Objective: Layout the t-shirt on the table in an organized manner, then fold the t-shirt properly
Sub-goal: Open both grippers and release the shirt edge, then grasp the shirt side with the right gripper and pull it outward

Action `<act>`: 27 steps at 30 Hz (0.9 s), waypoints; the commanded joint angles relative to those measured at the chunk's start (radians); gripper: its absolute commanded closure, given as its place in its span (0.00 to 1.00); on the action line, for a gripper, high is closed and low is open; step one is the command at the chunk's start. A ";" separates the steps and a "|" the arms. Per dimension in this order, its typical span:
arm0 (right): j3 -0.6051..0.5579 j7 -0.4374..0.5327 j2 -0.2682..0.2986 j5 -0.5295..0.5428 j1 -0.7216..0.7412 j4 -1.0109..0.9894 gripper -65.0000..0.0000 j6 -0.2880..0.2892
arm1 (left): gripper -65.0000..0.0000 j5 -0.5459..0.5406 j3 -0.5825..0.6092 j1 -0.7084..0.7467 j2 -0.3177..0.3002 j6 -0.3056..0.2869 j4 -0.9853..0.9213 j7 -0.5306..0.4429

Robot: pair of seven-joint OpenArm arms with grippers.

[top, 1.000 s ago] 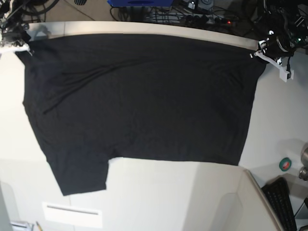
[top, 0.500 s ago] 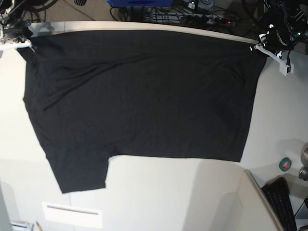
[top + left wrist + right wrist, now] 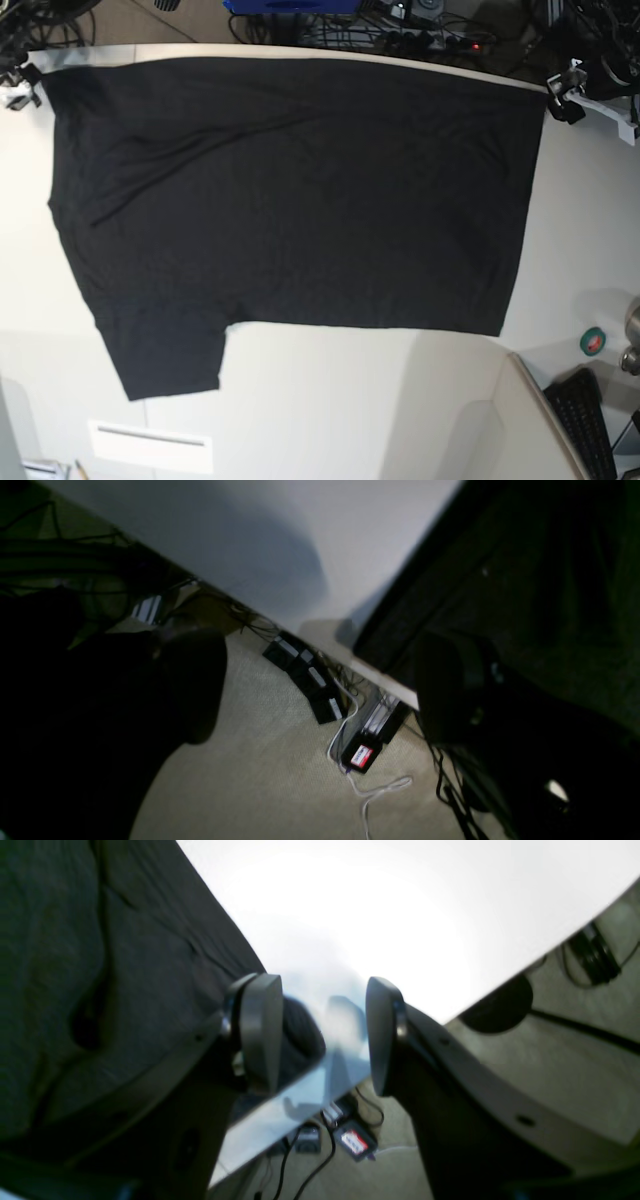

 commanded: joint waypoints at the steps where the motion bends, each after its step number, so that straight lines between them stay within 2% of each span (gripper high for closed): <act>1: 0.025 0.021 0.018 0.006 0.016 0.026 0.58 0.003 | 0.15 -0.006 -0.026 -0.003 -0.043 -0.001 0.026 -0.011; 4: 0.040 0.021 0.079 0.006 0.084 0.000 0.58 0.004 | 0.15 -0.004 -0.089 -0.034 -0.054 0.001 0.040 -0.011; 6: -0.011 0.022 0.161 0.005 0.171 -0.104 0.58 0.020 | 0.15 -0.006 -0.138 -0.062 -0.054 -0.002 0.040 -0.011; 8: -0.055 0.038 0.200 0.002 0.243 -0.168 0.58 0.035 | 0.25 -0.006 -0.130 -0.085 -0.054 -0.004 0.040 -0.011; 9: -0.072 0.049 0.220 -0.004 0.274 -0.198 0.57 0.043 | 0.35 -0.006 -0.109 -0.092 -0.054 -0.004 0.038 -0.011; 10: -0.104 0.062 0.240 -0.020 0.311 -0.227 0.57 0.046 | 0.49 -0.006 -0.083 -0.097 -0.054 -0.004 0.035 -0.011; 13: -0.190 0.070 0.266 -0.089 0.409 -0.311 0.57 0.046 | 1.00 -0.006 -0.008 -0.103 -0.049 -0.001 0.040 -0.011; 17: -0.242 0.084 0.268 -0.164 0.510 -0.434 0.57 0.052 | 1.00 -0.001 0.018 -0.108 -0.046 -0.001 0.032 -0.011; 21: -0.330 0.181 0.270 -0.237 0.589 -0.592 0.57 0.052 | 1.00 -0.006 0.028 -0.109 -0.045 -0.005 0.035 -0.011; 27: -0.365 0.303 0.274 -0.244 0.668 -0.810 0.57 0.047 | 1.00 -0.006 0.227 -0.108 -0.045 -0.005 0.031 -0.015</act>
